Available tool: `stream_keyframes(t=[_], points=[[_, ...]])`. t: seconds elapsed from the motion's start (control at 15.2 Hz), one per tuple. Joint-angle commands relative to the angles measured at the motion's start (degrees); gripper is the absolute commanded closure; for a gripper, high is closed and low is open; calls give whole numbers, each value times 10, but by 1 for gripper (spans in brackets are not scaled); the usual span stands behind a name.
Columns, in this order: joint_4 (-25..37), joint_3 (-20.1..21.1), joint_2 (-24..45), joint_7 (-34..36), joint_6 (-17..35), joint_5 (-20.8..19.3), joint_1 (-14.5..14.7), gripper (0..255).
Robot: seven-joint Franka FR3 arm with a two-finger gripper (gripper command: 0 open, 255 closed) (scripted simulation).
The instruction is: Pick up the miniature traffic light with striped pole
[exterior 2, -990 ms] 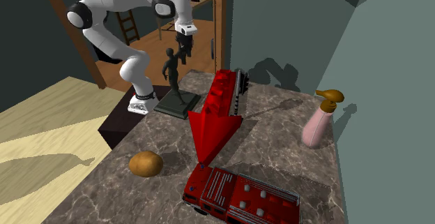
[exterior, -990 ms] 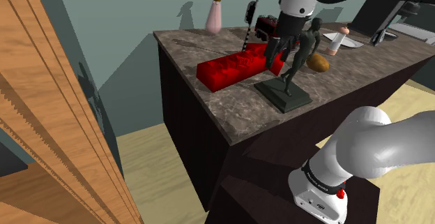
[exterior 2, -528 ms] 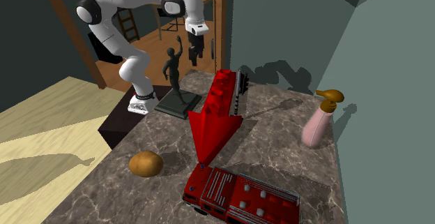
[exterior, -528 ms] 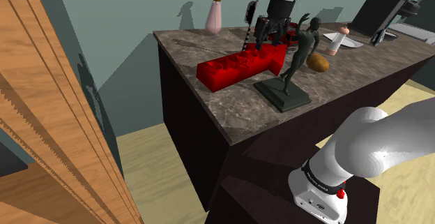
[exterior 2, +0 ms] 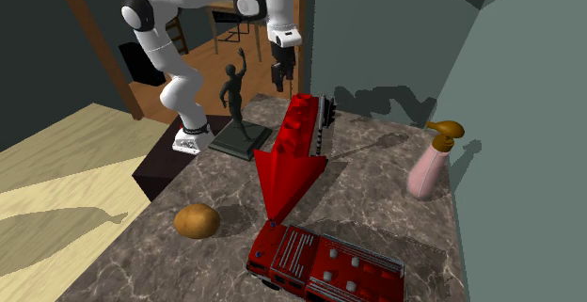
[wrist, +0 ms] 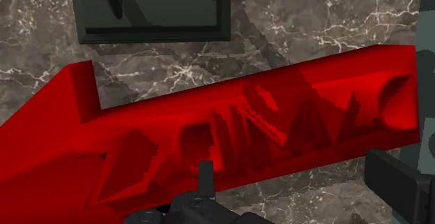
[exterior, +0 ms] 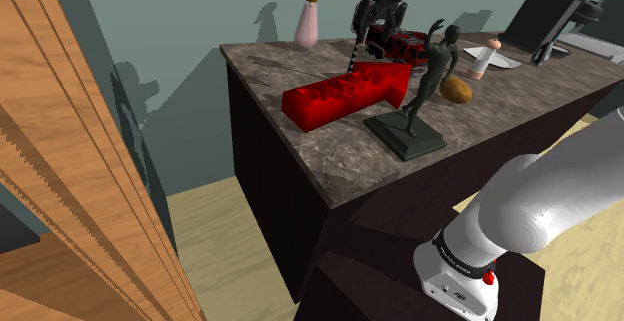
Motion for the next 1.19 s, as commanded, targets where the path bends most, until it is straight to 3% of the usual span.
stream_keyframes(t=[0.0, 0.53, 0.86, 1.12], points=[[51, -11, 39, -4, -6, 9, -5, 0], [289, -54, 207, -24, -60, 68, -44, 0], [513, -73, 349, -29, -137, 128, -99, 0], [442, -71, 323, -31, -91, 118, -89, 0]])
